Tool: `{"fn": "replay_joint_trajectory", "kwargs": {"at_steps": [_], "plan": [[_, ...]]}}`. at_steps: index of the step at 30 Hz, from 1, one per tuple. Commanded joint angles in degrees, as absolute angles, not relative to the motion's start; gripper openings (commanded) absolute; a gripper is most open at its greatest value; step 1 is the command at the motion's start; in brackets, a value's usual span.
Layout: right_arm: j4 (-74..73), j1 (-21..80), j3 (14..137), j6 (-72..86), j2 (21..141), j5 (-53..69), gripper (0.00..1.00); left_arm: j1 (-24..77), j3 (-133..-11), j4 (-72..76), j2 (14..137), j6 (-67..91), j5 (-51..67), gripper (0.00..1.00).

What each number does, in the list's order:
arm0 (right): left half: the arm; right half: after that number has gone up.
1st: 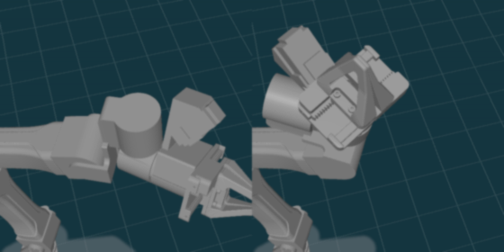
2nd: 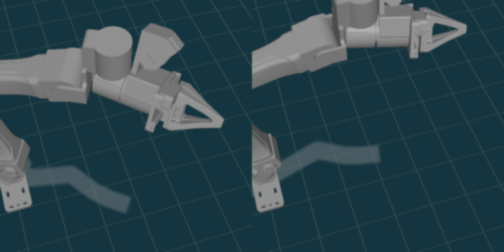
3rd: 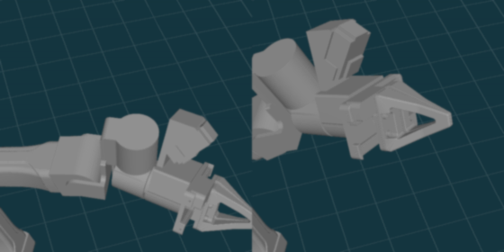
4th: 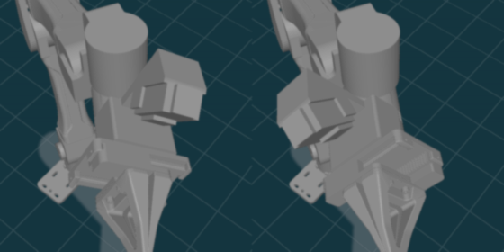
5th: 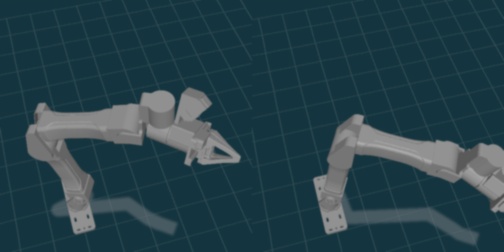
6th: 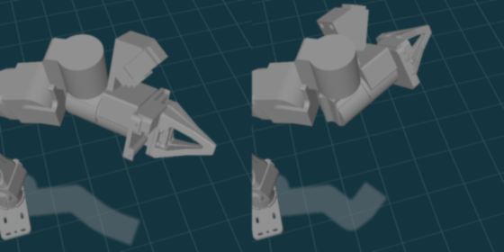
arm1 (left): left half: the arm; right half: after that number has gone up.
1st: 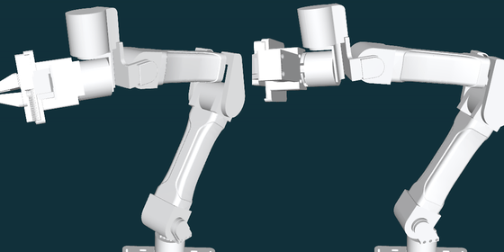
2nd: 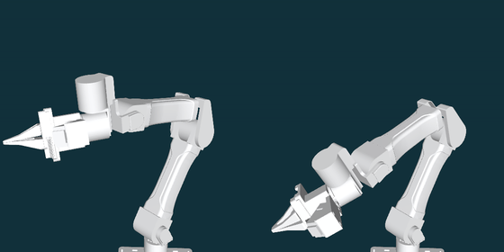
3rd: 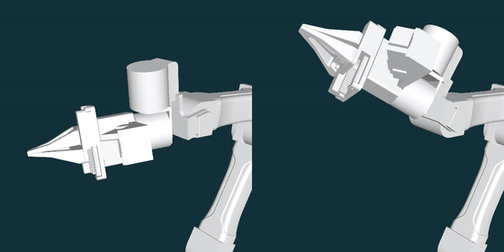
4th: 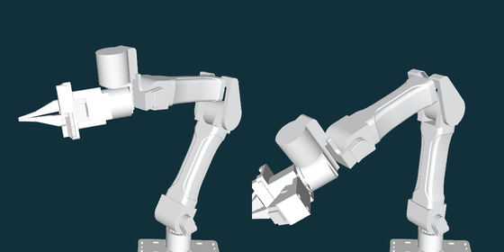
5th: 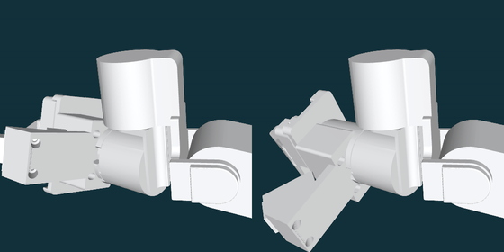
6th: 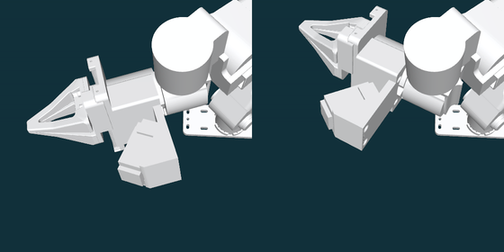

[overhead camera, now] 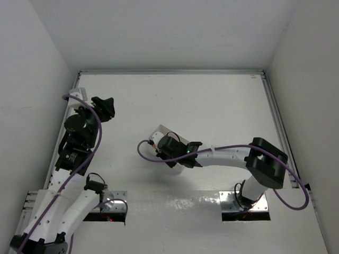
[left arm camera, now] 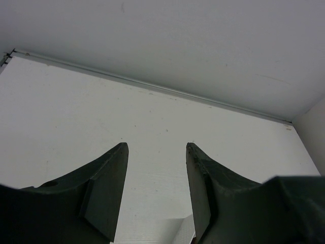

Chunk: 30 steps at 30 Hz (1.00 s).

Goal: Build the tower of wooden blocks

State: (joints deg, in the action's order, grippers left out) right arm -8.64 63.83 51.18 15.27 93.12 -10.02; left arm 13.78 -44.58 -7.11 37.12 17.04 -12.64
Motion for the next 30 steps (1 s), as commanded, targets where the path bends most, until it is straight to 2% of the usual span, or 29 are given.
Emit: {"fn": "replay_joint_trajectory", "kwargs": {"at_steps": [1,30], "plan": [[-4.1,62.7,50.5,17.9,89.4,-8.1,0.0,13.1,-45.5,-5.2,36.7,17.2,-12.1,0.46],[10.2,52.9,45.5,30.4,83.4,5.9,0.0,13.0,-45.3,-4.9,36.9,17.8,-10.9,0.46]]}}
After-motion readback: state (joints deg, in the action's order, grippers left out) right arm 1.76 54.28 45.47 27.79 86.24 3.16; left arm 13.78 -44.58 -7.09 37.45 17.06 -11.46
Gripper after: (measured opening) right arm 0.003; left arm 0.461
